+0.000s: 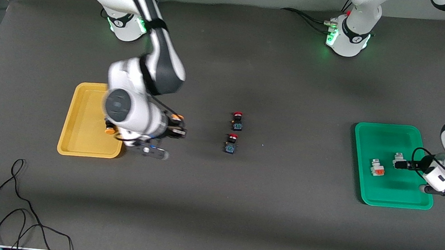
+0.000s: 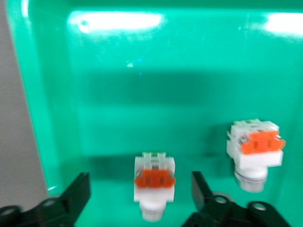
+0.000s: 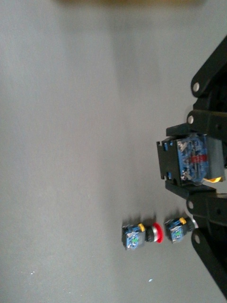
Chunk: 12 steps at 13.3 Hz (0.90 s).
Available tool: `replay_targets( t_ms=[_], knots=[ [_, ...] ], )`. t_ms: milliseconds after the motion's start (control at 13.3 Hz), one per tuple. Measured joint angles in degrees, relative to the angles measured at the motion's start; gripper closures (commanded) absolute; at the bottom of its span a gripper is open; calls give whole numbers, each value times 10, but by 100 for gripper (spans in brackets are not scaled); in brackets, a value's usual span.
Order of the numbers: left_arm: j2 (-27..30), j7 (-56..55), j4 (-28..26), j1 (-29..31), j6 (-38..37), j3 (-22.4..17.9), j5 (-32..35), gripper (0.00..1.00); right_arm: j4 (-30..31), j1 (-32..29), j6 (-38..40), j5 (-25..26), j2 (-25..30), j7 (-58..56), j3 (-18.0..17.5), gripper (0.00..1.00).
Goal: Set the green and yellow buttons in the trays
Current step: 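Release the white button in the green tray while the right gripper lifts, then carry the button to the yellow tray while the left gripper withdraws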
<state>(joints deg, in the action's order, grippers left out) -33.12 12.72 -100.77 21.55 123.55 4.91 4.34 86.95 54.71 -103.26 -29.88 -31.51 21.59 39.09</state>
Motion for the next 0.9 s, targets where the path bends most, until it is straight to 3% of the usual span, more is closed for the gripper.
replay_targets(
  t_ms=[225, 524, 674, 899],
  knots=[
    [74, 3, 38, -2, -104, 9, 5, 1, 1, -2, 79, 18, 42, -95, 80, 100],
    [230, 10, 47, -44, -230, 22, 13, 1, 20, -8, 116, 28, 49, -267, 185, 100],
    [284, 10, 45, -70, -264, 28, 13, 1, 38, -27, 107, 38, 43, -334, 196, 100],
    [317, 10, 41, -97, -275, 35, 12, 1, 74, -73, 45, 38, 13, -437, 196, 100]
  ],
)
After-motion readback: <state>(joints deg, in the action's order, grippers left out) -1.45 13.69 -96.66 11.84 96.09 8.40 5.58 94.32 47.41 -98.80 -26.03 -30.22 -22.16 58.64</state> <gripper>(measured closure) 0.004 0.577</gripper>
